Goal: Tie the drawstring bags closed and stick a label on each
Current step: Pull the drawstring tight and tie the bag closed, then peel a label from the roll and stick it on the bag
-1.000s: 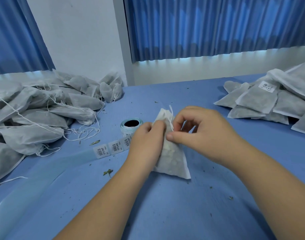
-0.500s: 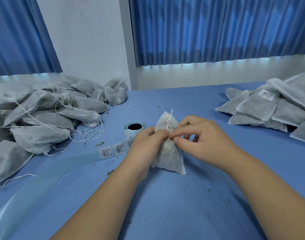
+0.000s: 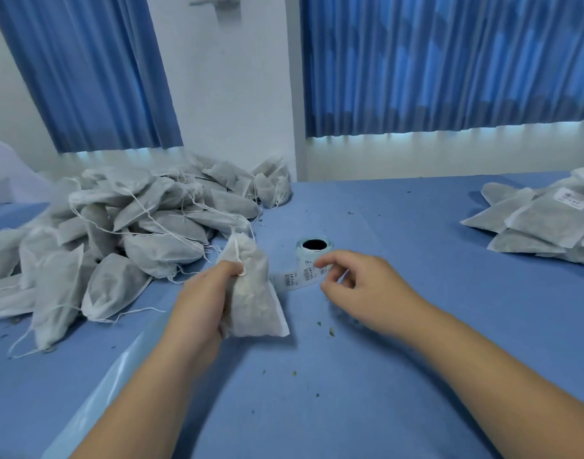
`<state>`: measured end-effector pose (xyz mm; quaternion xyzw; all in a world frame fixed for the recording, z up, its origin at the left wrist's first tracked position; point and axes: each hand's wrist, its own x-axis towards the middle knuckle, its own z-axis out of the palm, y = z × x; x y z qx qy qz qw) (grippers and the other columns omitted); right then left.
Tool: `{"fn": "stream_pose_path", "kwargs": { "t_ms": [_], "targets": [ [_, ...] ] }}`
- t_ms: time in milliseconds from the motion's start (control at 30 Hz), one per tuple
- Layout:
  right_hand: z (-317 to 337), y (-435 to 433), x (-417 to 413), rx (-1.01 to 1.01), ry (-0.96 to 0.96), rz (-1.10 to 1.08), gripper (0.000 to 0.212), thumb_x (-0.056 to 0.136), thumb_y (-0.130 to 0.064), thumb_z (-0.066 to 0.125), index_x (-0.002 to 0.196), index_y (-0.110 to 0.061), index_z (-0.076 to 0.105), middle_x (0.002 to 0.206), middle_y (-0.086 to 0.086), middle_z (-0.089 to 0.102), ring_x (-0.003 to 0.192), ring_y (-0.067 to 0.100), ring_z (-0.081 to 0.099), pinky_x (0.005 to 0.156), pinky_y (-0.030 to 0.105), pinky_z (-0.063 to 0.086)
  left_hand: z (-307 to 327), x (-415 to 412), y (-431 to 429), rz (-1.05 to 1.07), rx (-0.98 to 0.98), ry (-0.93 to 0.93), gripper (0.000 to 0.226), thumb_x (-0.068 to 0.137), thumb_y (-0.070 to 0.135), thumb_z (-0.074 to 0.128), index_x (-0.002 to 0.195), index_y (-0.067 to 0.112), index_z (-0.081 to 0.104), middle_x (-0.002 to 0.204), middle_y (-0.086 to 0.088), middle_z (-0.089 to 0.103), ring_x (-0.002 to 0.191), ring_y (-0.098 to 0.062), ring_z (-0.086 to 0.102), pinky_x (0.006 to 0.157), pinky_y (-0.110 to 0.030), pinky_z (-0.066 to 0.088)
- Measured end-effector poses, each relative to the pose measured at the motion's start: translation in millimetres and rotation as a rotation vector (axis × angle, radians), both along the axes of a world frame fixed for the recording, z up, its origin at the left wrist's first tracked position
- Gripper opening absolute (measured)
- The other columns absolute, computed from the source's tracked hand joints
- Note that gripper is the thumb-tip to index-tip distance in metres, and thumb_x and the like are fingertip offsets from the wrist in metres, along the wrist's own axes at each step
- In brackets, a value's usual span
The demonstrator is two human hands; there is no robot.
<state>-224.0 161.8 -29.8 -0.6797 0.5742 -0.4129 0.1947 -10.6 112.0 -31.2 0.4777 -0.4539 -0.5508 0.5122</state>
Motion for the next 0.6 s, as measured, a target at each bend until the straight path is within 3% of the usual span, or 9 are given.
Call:
{"fn": "stream_pose_path", "kwargs": {
  "t_ms": [133,233,333,433,500,600],
  "targets": [
    [0.6,-19.7,37.9,0.099,0.04,0.001,0.032,0.084,-0.026,0.056,0.114,-0.037,0.054,0.075,-0.011,0.063,0.058,0.005,0.055,0.063,0.031,0.054,-4.3,22.4,4.8,0.052,-0.008,-0.048,0.01,0.068,0.031,0.068,0.07,0.022,0.066,0.065,-0.003,0.057,0.057,-0.018,0.053,0.061,-0.032,0.039],
    [-2.3,-35.3,62.9,0.174,0.161,-0.018,0.047,0.083,-0.027,0.054,0.129,-0.031,0.049,0.091,-0.006,0.067,0.068,0.012,0.059,0.076,0.033,0.055,-6.9,29.6,8.3,0.063,-0.051,-0.119,0.013,0.063,0.035,0.067,0.064,0.024,0.061,0.064,-0.003,0.05,0.058,-0.019,0.046,0.062,-0.036,0.034],
    [-7.9,-45.0,75.0,0.16,0.21,-0.039,0.046,0.082,-0.024,0.054,0.128,-0.028,0.05,0.083,-0.011,0.061,0.078,0.015,0.062,0.078,0.037,0.055,-9.8,32.6,13.1,0.037,-0.124,-0.18,0.014,0.064,0.038,0.062,0.058,0.026,0.059,0.057,0.005,0.047,0.05,-0.012,0.042,0.055,-0.029,0.031],
    [-14.5,-48.8,82.0,0.135,0.257,-0.057,0.054,0.083,-0.026,0.054,0.136,-0.031,0.041,0.091,-0.005,0.064,0.091,0.02,0.06,0.08,0.039,0.053,-15.6,36.8,14.7,0.032,-0.155,-0.163,0.012,0.07,0.036,0.062,0.064,0.026,0.064,0.061,0.007,0.056,0.054,-0.009,0.05,0.056,-0.029,0.037],
    [-16.6,-50.4,83.6,0.114,0.273,-0.066,0.061,0.083,-0.027,0.053,0.141,-0.035,0.033,0.092,-0.002,0.065,0.09,0.021,0.06,0.079,0.041,0.053,-19.5,36.8,12.7,0.045,-0.169,-0.152,0.008,0.083,0.028,0.064,0.075,0.026,0.066,0.065,0.01,0.06,0.058,-0.006,0.054,0.057,-0.026,0.038],
    [-14.9,-55.1,85.2,0.089,0.269,-0.088,0.046,0.085,-0.024,0.053,0.13,-0.03,0.048,0.091,-0.003,0.065,0.086,0.019,0.061,0.077,0.038,0.053,-24.4,34.2,9.8,0.089,-0.2,-0.191,0.01,0.089,0.021,0.059,0.084,0.025,0.066,0.066,0.018,0.061,0.059,0.0,0.055,0.056,-0.022,0.038]
  ]
}}
